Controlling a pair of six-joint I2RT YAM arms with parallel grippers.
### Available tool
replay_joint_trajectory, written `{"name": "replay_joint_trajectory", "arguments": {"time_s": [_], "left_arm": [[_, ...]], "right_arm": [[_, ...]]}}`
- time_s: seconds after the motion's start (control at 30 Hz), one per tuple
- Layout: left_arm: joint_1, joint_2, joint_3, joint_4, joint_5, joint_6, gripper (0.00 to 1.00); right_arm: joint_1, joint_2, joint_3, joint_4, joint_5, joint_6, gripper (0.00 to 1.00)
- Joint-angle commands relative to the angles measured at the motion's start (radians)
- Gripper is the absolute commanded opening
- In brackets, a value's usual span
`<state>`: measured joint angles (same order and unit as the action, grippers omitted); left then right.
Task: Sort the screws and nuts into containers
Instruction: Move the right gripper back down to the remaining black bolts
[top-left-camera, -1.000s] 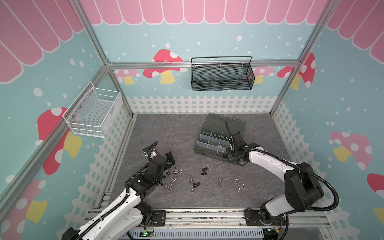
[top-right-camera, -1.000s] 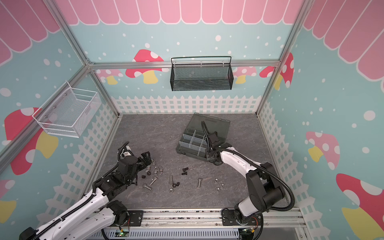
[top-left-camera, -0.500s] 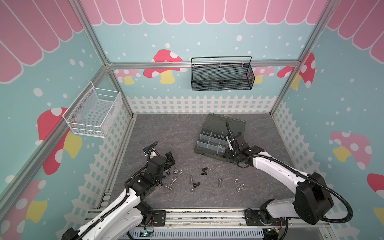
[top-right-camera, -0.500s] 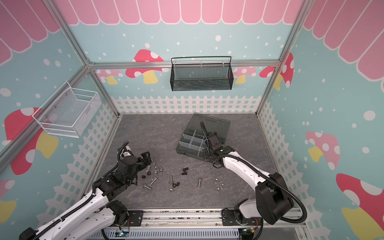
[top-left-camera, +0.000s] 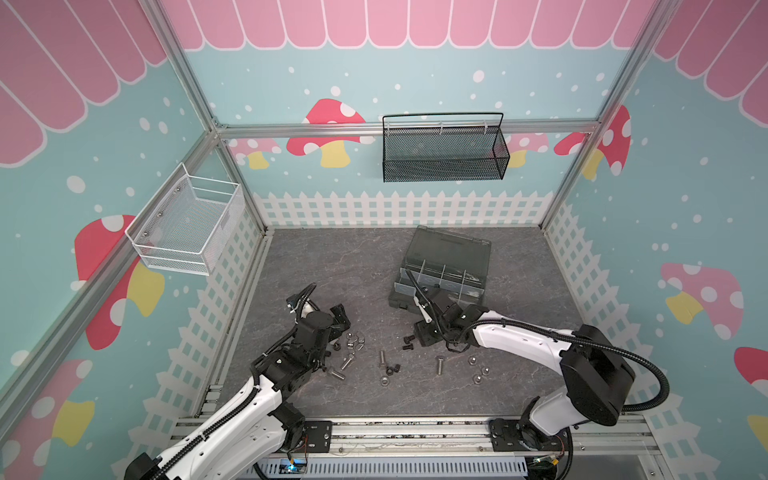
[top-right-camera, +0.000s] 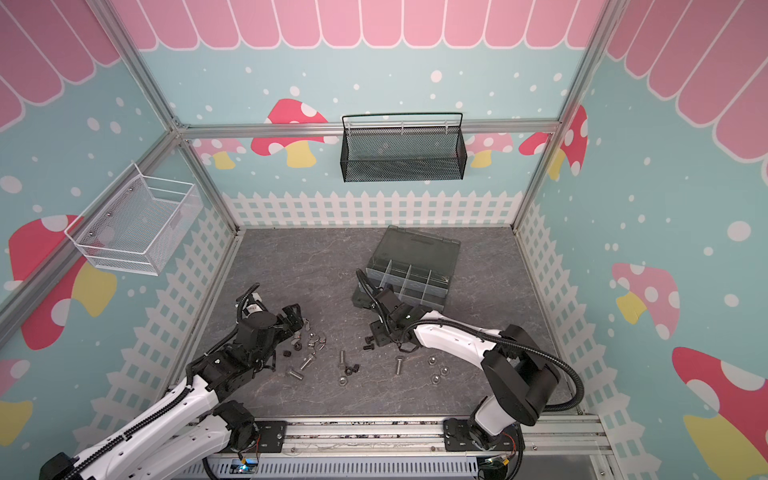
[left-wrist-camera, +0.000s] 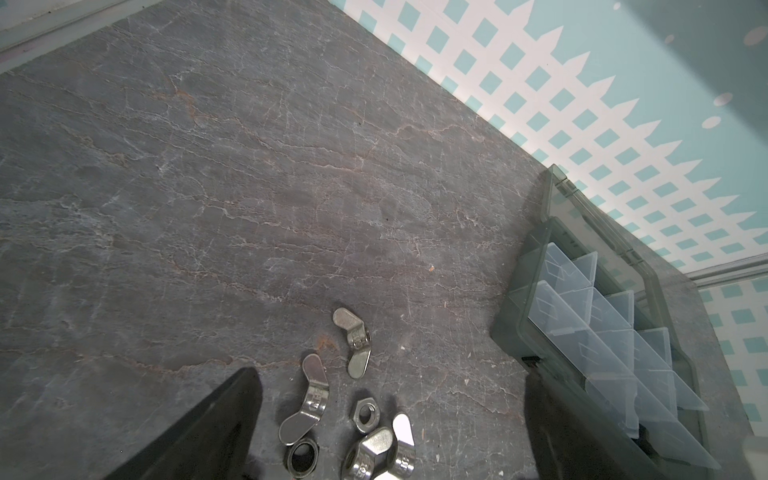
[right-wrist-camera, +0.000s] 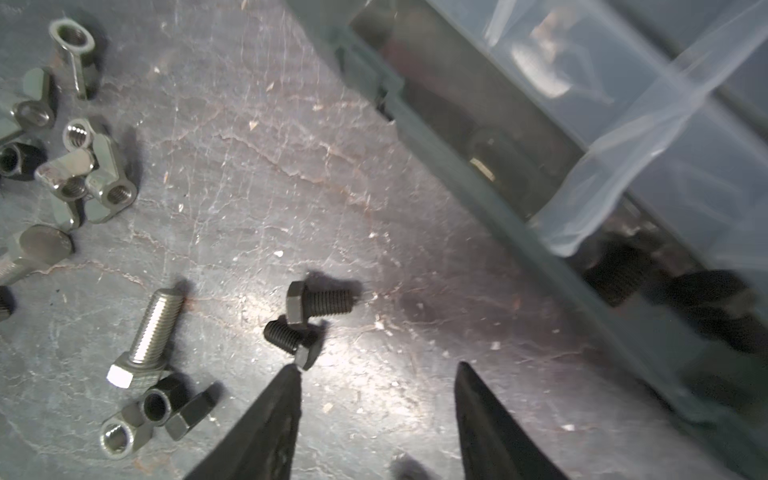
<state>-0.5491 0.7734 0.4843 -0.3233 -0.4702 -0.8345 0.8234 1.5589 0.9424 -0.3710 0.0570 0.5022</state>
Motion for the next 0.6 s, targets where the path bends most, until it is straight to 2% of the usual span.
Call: {"name": "replay_joint_trajectory", "arguments": {"time_s": [0.0, 0.1, 0.23, 0.57], "left_arm": [[0.009, -0.014, -0.015, -0.003, -0.004, -0.025, 0.99], [0.010, -0.015, -0.015, -0.002, -0.004, -0.027, 0.99], [0.010, -0.014, -0.013, 0.000, 0.000, -0.034, 0.99], [0.014, -0.016, -0.010, -0.001, 0.005, -0.025, 0.99]], "right_arm": [[0.033, 0.046, 0.032, 0.011, 0.011, 0.008, 0.67], [0.055, 0.093, 0.064, -0.004, 0.030, 0.002, 0.72], [0.062, 0.152, 0.101, -0.020, 0.038, 0.001, 0.73], [0.062, 0.249, 0.153, -0.027, 0.024, -0.010, 0.67]]}}
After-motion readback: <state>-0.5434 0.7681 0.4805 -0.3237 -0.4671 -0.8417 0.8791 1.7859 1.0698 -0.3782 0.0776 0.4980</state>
